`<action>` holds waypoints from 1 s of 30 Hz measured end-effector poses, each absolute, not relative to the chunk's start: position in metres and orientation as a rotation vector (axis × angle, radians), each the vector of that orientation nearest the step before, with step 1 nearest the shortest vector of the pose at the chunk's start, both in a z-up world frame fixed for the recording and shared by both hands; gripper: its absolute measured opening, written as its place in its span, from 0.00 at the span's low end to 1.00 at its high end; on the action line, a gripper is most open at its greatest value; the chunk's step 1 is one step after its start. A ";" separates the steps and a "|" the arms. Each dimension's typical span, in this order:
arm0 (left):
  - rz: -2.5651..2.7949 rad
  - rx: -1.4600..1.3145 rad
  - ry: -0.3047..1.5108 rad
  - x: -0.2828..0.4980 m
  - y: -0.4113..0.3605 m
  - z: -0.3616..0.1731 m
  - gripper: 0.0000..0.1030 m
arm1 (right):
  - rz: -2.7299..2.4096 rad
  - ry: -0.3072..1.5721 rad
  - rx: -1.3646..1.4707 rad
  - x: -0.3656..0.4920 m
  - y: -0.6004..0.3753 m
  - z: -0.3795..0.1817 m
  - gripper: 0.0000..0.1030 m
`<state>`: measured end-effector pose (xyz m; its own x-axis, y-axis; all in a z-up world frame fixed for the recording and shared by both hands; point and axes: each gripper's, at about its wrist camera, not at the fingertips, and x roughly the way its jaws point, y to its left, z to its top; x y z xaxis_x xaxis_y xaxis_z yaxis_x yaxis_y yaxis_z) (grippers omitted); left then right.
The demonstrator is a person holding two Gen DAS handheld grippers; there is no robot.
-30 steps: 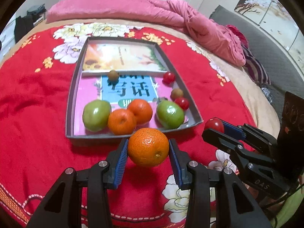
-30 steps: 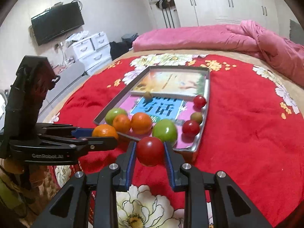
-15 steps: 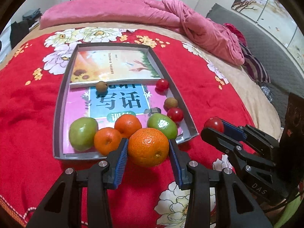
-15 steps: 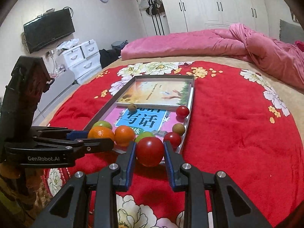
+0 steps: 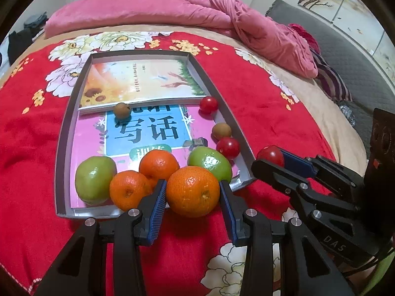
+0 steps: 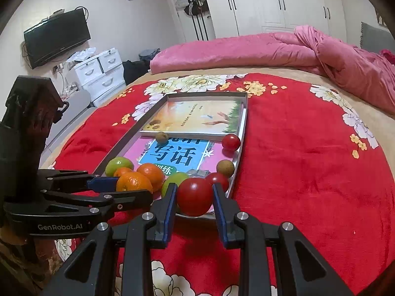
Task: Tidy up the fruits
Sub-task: 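Carry orange into tray with left tool while right tool carries the tomato, then open right tool to release tomato in tray while left tool releases orange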
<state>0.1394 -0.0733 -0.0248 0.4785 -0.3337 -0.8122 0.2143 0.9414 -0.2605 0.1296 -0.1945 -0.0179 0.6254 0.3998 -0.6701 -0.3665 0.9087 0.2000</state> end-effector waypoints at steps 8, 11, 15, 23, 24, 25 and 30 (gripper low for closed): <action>-0.331 -0.127 1.019 0.143 -0.074 -0.026 0.42 | 0.448 0.802 0.025 0.134 -0.189 -0.025 0.28; -0.328 -0.123 1.019 0.145 -0.074 -0.027 0.42 | 0.446 0.806 0.020 0.135 -0.188 -0.027 0.28; -0.324 -0.113 1.015 0.146 -0.074 -0.028 0.42 | 0.443 0.824 0.013 0.137 -0.186 -0.031 0.28; -0.324 -0.112 1.016 0.146 -0.074 -0.028 0.42 | 0.444 0.834 -0.005 0.137 -0.182 -0.034 0.28; -0.324 -0.112 1.017 0.146 -0.074 -0.028 0.42 | 0.444 0.836 -0.006 0.137 -0.182 -0.034 0.28; -0.324 -0.111 1.017 0.146 -0.074 -0.028 0.42 | 0.441 0.840 -0.006 0.137 -0.183 -0.035 0.29; -0.324 -0.109 1.016 0.146 -0.074 -0.028 0.42 | 0.424 0.835 0.002 0.137 -0.186 -0.033 0.34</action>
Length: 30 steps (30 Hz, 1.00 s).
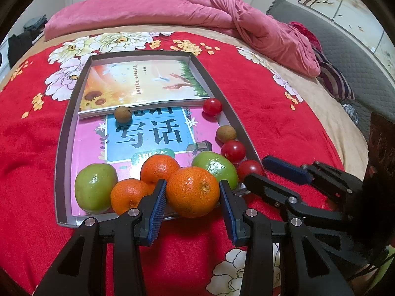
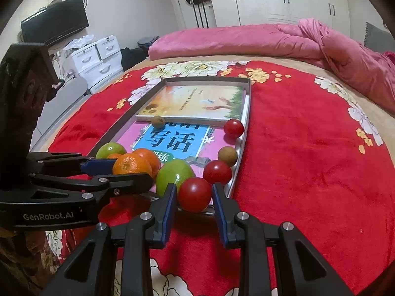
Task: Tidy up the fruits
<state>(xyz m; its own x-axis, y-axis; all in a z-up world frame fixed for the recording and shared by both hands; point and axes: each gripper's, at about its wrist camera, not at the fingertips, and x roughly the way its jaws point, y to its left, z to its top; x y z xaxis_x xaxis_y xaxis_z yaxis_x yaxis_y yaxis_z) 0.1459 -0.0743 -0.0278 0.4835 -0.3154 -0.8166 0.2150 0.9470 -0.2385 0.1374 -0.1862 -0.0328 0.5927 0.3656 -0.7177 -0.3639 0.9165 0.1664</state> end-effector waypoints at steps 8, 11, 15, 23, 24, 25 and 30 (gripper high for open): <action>-0.325 -0.100 1.015 0.145 -0.077 -0.028 0.42 | 0.333 0.778 -0.002 0.133 -0.199 -0.019 0.58; -0.325 -0.100 1.015 0.145 -0.077 -0.028 0.42 | 0.294 0.765 -0.004 0.132 -0.202 -0.017 0.69; -0.326 -0.103 1.014 0.145 -0.077 -0.027 0.42 | 0.280 0.752 0.019 0.132 -0.208 -0.012 0.72; -0.331 -0.106 0.996 0.144 -0.077 -0.022 0.43 | 0.278 0.745 0.016 0.131 -0.209 -0.010 0.72; -0.331 -0.102 0.993 0.144 -0.077 -0.021 0.44 | 0.279 0.743 0.014 0.131 -0.208 -0.009 0.72; -0.330 -0.101 0.988 0.144 -0.077 -0.021 0.44 | 0.280 0.742 0.014 0.130 -0.209 -0.009 0.72; -0.330 -0.107 0.980 0.141 -0.076 -0.017 0.44 | 0.265 0.730 0.009 0.128 -0.209 -0.008 0.77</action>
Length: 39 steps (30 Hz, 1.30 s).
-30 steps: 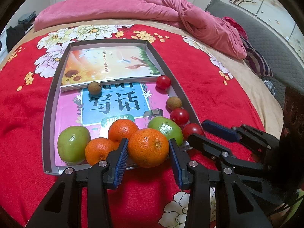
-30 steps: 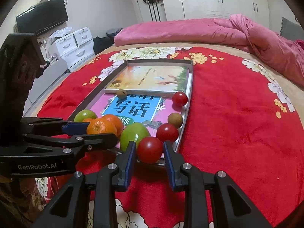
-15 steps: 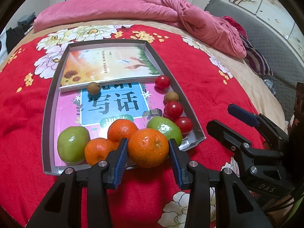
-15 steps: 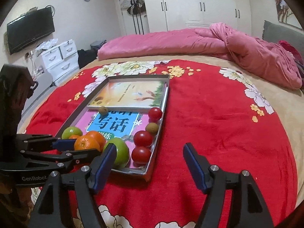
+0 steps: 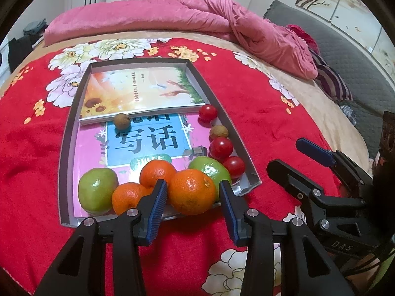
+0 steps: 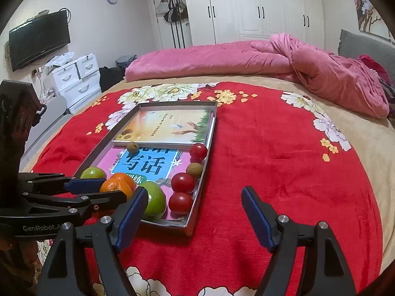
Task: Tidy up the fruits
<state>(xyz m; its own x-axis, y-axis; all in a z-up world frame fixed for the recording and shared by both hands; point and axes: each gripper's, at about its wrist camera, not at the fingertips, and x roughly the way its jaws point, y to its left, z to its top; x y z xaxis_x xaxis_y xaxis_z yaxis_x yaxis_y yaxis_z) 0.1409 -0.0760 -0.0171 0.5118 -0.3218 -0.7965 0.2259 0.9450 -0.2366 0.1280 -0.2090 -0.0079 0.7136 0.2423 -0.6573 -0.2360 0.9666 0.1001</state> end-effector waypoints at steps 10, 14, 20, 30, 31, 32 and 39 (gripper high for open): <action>-0.333 -0.108 0.940 0.133 -0.074 -0.002 0.57 | 0.239 0.688 0.025 0.123 -0.214 0.001 0.84; -0.322 -0.109 0.923 0.127 -0.069 0.005 0.57 | 0.232 0.657 0.032 0.117 -0.216 0.007 0.88; -0.308 -0.127 0.903 0.120 -0.059 0.012 0.72 | 0.228 0.617 0.043 0.109 -0.216 0.014 0.94; -0.275 -0.124 0.860 0.095 -0.039 0.026 0.77 | 0.241 0.567 0.059 0.085 -0.207 0.029 0.99; -0.270 -0.125 0.858 0.091 -0.037 0.026 0.78 | 0.246 0.566 0.062 0.080 -0.205 0.031 0.99; -0.268 -0.129 0.857 0.087 -0.035 0.027 0.78 | 0.246 0.567 0.062 0.077 -0.203 0.033 0.99; -0.212 -0.124 0.867 0.054 -0.014 0.021 0.78 | 0.251 0.650 0.111 0.050 -0.191 0.029 0.99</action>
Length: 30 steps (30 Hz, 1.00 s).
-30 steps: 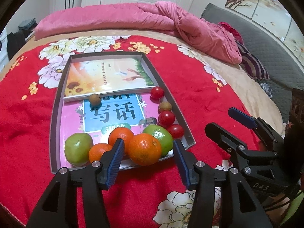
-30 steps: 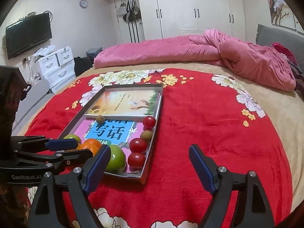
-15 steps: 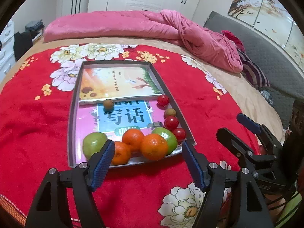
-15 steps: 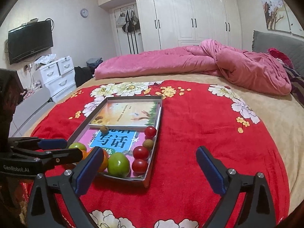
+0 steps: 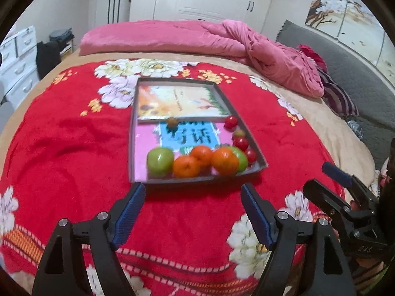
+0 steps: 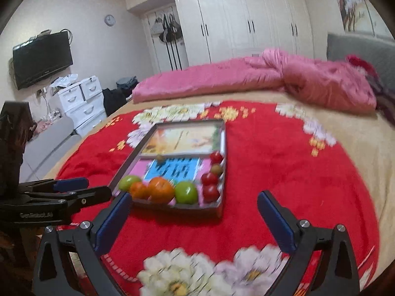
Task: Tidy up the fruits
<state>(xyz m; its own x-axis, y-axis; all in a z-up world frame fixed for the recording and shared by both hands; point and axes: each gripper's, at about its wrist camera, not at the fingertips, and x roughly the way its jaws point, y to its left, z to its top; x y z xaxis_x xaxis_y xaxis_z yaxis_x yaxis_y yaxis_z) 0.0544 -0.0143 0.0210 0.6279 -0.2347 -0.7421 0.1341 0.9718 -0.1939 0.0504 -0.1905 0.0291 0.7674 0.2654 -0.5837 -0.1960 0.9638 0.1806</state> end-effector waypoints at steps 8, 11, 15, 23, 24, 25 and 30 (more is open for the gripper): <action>-0.205 -0.126 0.937 0.020 -0.015 -0.005 0.78 | 0.256 0.760 0.116 0.019 -0.178 0.010 0.99; -0.212 -0.132 0.949 0.018 -0.019 -0.009 0.78 | 0.260 0.771 0.082 0.012 -0.173 0.005 0.99; -0.203 -0.122 0.932 0.016 -0.020 -0.004 0.78 | 0.250 0.755 0.070 0.010 -0.174 0.005 0.99; -0.186 -0.134 0.926 0.016 -0.017 0.000 0.78 | 0.228 0.729 0.039 0.010 -0.174 0.005 0.99; -0.185 -0.129 0.923 0.015 -0.017 0.001 0.78 | 0.230 0.720 0.037 0.009 -0.174 0.006 0.99; -0.185 -0.126 0.921 0.016 -0.018 0.001 0.78 | 0.229 0.718 0.037 0.009 -0.174 0.006 0.99; -0.186 -0.124 0.918 0.016 -0.018 0.002 0.78 | 0.227 0.717 0.042 0.010 -0.176 0.007 0.99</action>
